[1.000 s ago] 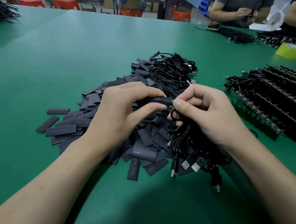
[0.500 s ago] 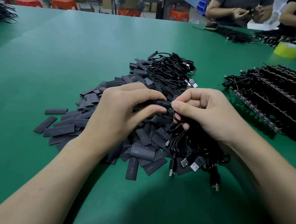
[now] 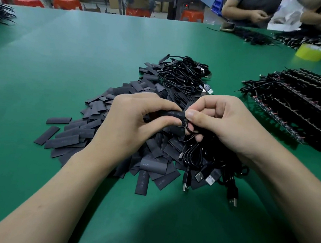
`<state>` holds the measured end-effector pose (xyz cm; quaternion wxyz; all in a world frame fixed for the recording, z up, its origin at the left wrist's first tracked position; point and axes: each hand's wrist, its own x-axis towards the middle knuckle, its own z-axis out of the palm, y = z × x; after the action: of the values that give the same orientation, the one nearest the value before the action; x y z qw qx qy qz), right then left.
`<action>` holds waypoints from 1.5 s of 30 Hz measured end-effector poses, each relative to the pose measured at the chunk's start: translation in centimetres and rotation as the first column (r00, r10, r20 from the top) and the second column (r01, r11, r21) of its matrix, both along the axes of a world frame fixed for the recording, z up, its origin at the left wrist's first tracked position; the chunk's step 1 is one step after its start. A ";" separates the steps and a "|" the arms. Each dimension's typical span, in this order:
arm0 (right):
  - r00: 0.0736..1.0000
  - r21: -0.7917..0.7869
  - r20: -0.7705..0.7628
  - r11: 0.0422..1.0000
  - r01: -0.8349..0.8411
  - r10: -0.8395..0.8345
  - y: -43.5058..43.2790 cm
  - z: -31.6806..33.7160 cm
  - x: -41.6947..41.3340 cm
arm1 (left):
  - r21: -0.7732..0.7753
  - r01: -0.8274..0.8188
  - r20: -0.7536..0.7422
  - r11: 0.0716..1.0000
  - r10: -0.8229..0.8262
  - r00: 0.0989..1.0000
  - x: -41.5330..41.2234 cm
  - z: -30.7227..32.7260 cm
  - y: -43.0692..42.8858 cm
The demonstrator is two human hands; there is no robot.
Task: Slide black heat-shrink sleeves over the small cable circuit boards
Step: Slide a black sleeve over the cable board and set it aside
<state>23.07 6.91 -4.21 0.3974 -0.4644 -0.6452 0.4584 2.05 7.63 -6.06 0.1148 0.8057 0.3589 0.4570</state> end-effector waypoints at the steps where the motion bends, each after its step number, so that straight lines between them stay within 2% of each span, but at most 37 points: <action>1: 0.999 0.005 -0.035 1.000 -0.005 0.005 -0.1 0.1 0.0 | -0.003 -0.008 0.018 1.000 0.008 1.000 0.0 0.0 0.0; 6: 0.999 0.054 -0.039 0.999 -0.006 0.008 -0.3 0.6 0.3 | -0.024 -0.057 0.093 0.998 0.059 0.994 -0.1 0.0 0.0; 15: 0.997 -0.002 0.041 0.998 -0.061 0.061 -0.3 0.7 0.2 | 0.002 -0.083 0.115 0.997 0.082 0.990 0.1 -0.1 -0.1; 27: 0.996 0.078 0.075 0.996 -0.045 0.039 -0.2 -0.2 -0.7 | 0.078 -0.072 0.041 0.994 0.069 0.997 0.1 -0.3 0.0; 35: 0.996 0.126 -0.050 0.989 0.073 -0.067 0.0 -0.4 -0.5 | 0.032 -0.246 0.264 0.969 0.229 0.937 0.4 -0.2 -0.2; 45: 0.995 0.147 -0.034 0.984 0.101 -0.097 -0.2 -0.8 -1.0 | 0.052 -0.289 0.203 0.956 0.273 0.940 1.0 -0.9 -0.1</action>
<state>22.09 6.75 -4.96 0.4617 -0.4588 -0.6483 0.3950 3.02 7.49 -6.96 0.0498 0.7019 0.4384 0.5591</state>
